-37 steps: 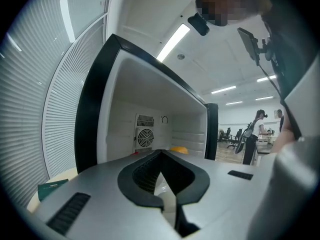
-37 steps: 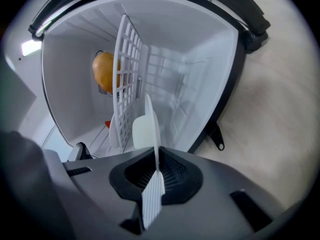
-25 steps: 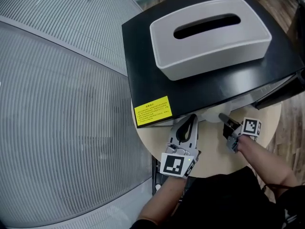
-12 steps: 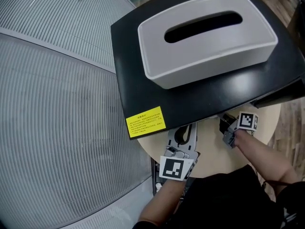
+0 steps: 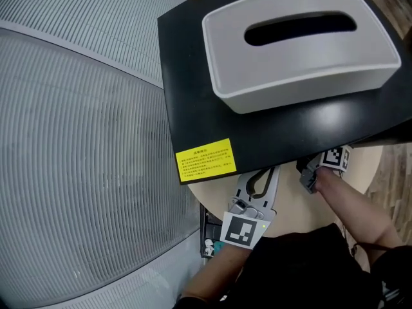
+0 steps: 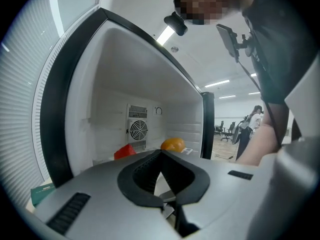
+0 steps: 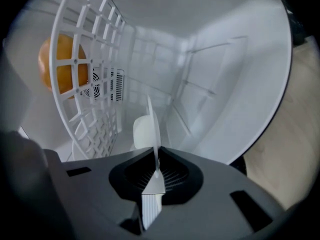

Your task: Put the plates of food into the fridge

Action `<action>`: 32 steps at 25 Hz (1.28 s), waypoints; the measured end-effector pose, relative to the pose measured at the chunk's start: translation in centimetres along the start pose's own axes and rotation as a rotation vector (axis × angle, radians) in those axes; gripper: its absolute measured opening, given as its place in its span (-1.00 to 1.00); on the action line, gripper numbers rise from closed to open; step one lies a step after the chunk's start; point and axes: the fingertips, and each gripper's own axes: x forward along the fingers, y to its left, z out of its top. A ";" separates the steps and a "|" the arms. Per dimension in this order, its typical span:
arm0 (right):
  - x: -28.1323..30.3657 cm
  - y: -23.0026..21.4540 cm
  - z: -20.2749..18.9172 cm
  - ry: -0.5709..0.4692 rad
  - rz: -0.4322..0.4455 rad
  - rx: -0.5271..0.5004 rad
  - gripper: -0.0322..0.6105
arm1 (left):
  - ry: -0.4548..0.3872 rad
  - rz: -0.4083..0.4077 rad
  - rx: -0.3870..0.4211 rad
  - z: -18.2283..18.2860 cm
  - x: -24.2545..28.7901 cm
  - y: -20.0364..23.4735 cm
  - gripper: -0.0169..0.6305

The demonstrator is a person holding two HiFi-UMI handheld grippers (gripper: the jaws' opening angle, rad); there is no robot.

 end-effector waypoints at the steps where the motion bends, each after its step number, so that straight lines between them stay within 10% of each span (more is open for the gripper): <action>1: 0.1 -0.2 0.0 0.006 -0.009 -0.005 -0.83 | -0.003 -0.002 0.000 0.0 -0.1 -0.1 -0.94; 21: 1.1 -1.2 1.5 -0.023 -0.231 -0.164 -0.82 | -0.002 -0.001 -0.029 0.5 -3.5 -0.2 -0.94; 32: 0.3 -3.5 2.2 0.071 -0.452 -0.587 -0.58 | -0.005 0.023 -0.011 0.9 -5.1 -0.3 -0.94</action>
